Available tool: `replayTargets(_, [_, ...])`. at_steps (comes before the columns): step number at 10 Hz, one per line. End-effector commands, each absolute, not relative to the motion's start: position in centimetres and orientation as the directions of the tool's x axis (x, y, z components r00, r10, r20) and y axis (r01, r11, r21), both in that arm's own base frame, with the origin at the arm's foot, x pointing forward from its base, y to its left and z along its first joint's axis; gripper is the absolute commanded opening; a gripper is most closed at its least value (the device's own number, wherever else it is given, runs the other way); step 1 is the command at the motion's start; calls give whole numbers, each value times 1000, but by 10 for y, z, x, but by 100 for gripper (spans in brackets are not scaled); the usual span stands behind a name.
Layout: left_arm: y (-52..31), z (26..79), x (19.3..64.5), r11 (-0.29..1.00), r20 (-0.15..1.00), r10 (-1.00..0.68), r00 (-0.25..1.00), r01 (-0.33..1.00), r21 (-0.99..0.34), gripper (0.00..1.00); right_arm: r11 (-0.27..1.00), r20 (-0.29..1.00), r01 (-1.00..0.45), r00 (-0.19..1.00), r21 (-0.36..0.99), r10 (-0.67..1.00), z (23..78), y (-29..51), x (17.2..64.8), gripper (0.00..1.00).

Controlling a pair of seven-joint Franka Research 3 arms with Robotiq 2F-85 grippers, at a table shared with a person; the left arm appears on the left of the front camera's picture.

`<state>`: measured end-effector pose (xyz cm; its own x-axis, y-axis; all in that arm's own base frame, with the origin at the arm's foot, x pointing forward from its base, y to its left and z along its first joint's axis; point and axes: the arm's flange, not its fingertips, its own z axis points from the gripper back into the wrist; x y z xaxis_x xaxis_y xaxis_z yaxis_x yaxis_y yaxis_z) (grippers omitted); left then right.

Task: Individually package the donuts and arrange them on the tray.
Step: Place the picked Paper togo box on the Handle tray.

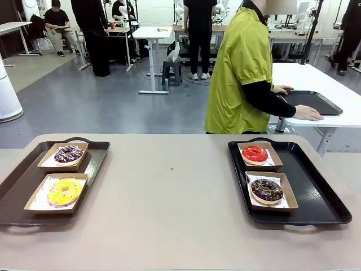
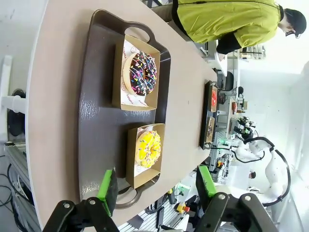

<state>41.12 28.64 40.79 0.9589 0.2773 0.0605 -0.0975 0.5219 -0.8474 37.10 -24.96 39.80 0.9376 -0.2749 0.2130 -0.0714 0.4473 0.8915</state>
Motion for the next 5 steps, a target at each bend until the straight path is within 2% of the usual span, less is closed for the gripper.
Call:
replayTargets(1, [286,411,409,529,62,272,960,-95,-843,85,443,193,-49,939,895,-285,400,-249,371,100])
replayTargets(5, [286,411,409,529,62,272,960,-95,-843,85,443,193,-49,939,895,-285,400,-249,371,100])
